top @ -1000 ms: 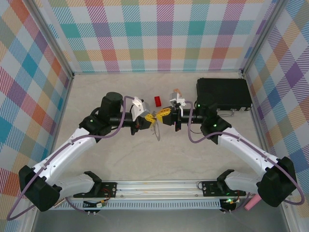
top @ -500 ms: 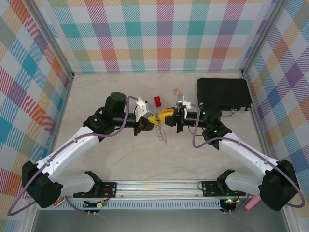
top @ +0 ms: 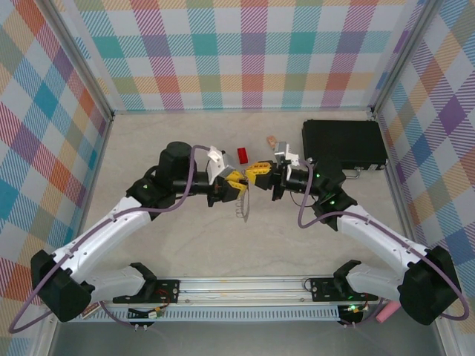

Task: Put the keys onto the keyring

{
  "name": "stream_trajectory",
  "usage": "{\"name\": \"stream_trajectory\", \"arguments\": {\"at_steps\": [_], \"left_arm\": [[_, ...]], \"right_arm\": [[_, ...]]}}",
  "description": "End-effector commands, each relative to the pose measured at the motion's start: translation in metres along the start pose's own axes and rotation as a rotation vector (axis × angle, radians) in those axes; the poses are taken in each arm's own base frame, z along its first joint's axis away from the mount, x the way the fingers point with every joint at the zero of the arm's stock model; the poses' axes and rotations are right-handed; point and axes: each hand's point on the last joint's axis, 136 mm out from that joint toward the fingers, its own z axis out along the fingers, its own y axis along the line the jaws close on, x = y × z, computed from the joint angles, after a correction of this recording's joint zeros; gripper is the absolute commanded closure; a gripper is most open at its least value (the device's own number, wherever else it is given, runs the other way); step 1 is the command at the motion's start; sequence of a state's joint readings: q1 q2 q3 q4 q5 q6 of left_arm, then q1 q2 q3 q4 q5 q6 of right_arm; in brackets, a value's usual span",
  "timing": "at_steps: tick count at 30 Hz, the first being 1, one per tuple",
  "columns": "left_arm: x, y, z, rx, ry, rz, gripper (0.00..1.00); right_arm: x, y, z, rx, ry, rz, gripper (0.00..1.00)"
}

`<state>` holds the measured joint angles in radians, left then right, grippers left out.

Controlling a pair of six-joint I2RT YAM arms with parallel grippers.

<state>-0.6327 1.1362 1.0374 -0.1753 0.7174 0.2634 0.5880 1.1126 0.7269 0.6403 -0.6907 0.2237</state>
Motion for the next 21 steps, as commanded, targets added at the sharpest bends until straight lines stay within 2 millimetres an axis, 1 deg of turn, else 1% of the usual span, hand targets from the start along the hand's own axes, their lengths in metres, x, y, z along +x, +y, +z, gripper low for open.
{"name": "stream_trajectory", "arguments": {"at_steps": [1,4,8,11,15,21], "left_arm": [[-0.029,0.002,-0.015,-0.016,-0.126,-0.015,0.71],[-0.042,0.006,-0.022,-0.006,-0.200,-0.044,0.72],[-0.051,0.005,-0.020,0.039,-0.248,-0.055,0.73],[-0.050,0.006,-0.015,0.058,-0.241,-0.070,0.75],[-0.047,0.001,-0.012,0.105,-0.234,-0.077,0.76],[-0.035,0.004,-0.009,0.088,-0.196,-0.090,0.77]], "right_arm": [[-0.016,0.004,-0.005,0.006,-0.061,-0.069,1.00],[-0.015,0.005,-0.006,0.000,-0.061,-0.065,1.00],[-0.016,0.007,-0.006,-0.012,-0.066,-0.067,1.00],[-0.017,0.008,-0.006,-0.020,-0.066,-0.065,1.00],[-0.018,0.009,-0.007,-0.016,-0.070,-0.066,1.00],[-0.018,0.009,-0.007,-0.021,-0.070,-0.064,1.00]]}}
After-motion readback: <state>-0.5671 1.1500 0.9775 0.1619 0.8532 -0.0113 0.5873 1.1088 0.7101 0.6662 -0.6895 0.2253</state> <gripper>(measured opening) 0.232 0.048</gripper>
